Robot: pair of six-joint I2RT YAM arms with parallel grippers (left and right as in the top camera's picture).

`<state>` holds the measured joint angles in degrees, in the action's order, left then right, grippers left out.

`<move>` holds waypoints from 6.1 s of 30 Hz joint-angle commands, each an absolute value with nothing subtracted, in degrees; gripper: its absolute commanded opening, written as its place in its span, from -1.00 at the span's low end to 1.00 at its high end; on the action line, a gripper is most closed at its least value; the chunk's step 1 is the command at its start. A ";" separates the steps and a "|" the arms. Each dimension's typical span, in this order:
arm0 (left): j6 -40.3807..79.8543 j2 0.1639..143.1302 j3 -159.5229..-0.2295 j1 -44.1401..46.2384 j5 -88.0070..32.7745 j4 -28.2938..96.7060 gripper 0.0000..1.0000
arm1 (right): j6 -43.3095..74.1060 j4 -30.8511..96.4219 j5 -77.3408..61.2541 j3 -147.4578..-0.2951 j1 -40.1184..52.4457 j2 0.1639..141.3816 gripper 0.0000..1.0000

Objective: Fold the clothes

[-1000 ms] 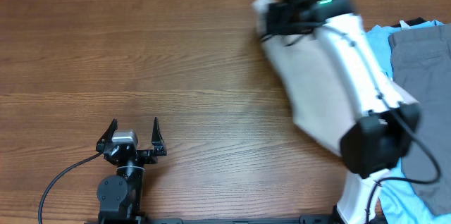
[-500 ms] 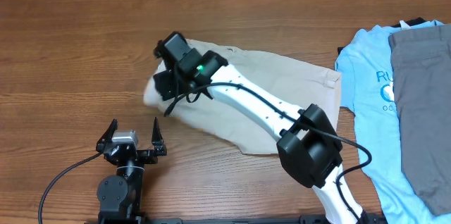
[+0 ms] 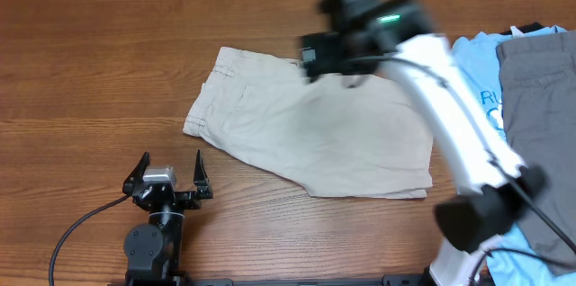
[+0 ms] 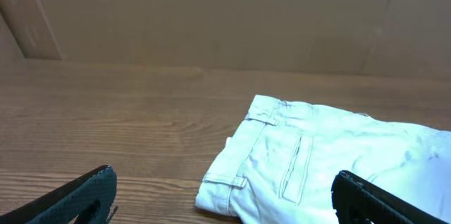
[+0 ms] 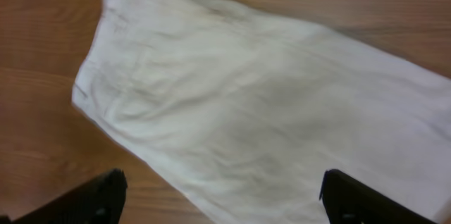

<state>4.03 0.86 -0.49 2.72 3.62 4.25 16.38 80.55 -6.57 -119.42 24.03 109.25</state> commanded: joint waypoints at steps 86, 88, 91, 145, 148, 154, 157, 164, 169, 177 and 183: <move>2.96 0.27 -0.27 3.03 3.16 4.05 1.00 | 4.01 54.22 -10.85 -81.34 -16.08 112.12 -0.92; 2.96 0.27 -0.27 3.03 3.16 4.05 1.00 | 4.01 51.42 -11.07 -78.91 -16.03 112.18 -0.92; 2.96 0.27 -0.27 3.03 3.16 4.05 1.00 | 4.05 48.10 -11.07 -75.94 -16.03 112.20 -0.92; 2.96 0.27 -0.27 3.03 3.16 4.08 1.00 | 10.72 92.53 -14.79 -135.81 -15.11 111.68 1.00; 2.96 0.25 -0.27 3.03 3.16 4.05 1.00 | 10.72 96.51 -14.98 -135.79 -13.39 111.20 1.00; 2.96 0.27 -0.27 3.03 3.16 4.05 1.00 | 10.74 97.06 -15.64 -130.74 -9.76 111.22 1.00; 2.96 0.27 -0.27 3.03 3.16 4.05 1.00 | 10.70 97.08 -16.80 -126.89 -8.08 110.61 1.00; 3.07 0.25 -0.27 3.03 2.48 3.95 1.00 | 10.50 97.08 -16.16 -111.42 -3.99 102.87 1.00; 4.86 0.27 -0.89 3.03 -12.10 4.05 1.00 | 10.50 96.97 -15.14 -97.19 -3.49 95.15 0.86; 12.69 2.76 -15.55 3.03 -13.78 14.41 1.00 | 11.90 93.62 -15.07 -79.72 -3.49 86.24 -0.49; 9.82 23.18 -36.95 3.03 -16.12 30.37 1.00 | 15.88 84.12 -15.07 -66.54 -3.49 84.09 -0.92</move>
<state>11.00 11.94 -27.16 2.72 -12.75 24.64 12.99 87.07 -15.05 -71.64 -3.38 85.27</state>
